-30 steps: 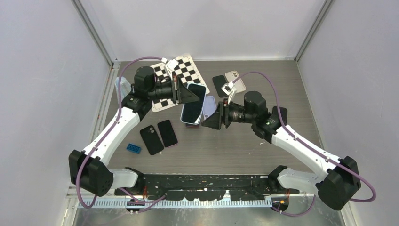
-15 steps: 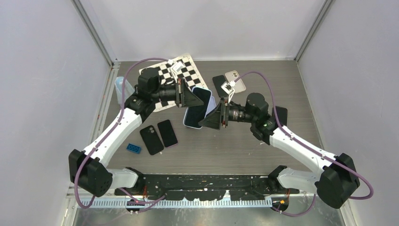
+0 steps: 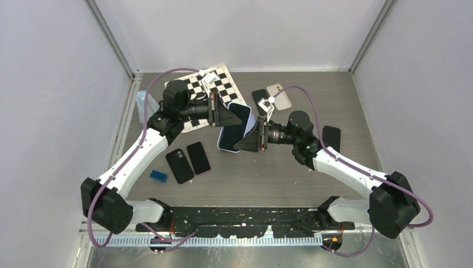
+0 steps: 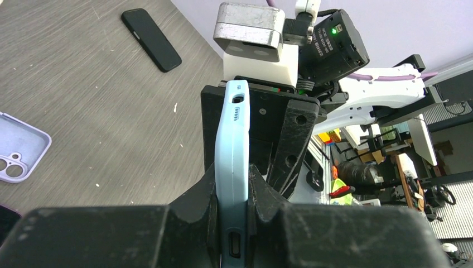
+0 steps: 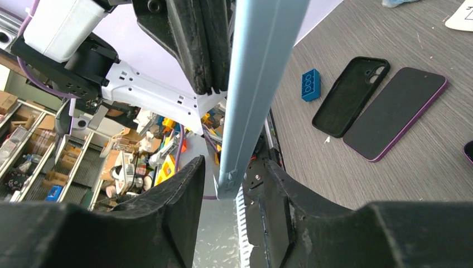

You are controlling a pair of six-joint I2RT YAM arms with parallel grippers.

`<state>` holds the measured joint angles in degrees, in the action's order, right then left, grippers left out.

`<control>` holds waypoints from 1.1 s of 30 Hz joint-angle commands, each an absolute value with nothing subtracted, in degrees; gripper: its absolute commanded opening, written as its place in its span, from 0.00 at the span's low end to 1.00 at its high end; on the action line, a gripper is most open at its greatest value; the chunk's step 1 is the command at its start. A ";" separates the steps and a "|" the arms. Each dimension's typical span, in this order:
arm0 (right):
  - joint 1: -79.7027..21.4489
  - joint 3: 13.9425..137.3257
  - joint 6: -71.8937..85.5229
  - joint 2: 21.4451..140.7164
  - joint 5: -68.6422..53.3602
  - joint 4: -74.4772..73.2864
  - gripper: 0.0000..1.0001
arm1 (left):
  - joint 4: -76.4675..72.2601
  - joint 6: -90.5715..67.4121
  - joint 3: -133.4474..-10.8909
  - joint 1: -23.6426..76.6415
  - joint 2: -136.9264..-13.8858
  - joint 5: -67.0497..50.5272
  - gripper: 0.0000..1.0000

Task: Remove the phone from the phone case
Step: Remove the phone case from the phone.

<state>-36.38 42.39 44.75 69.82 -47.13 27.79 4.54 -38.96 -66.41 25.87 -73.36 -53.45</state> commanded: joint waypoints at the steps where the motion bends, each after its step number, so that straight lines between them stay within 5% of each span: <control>1: -36.55 41.87 44.57 70.15 -48.97 31.91 0.49 | 0.35 -39.43 -69.44 26.02 -70.31 -53.38 0.00; 12: -36.55 40.67 43.64 70.81 -51.08 32.41 0.47 | 0.36 -38.76 -69.08 26.02 -69.12 -50.39 0.00; 26: -36.51 41.22 40.84 69.01 -49.04 31.21 0.09 | 2.14 -42.70 -70.06 26.02 -69.12 -48.75 0.00; 33: -36.56 45.40 31.11 69.35 -48.79 22.81 0.01 | 10.00 -54.54 -73.21 26.02 -73.97 -44.04 0.00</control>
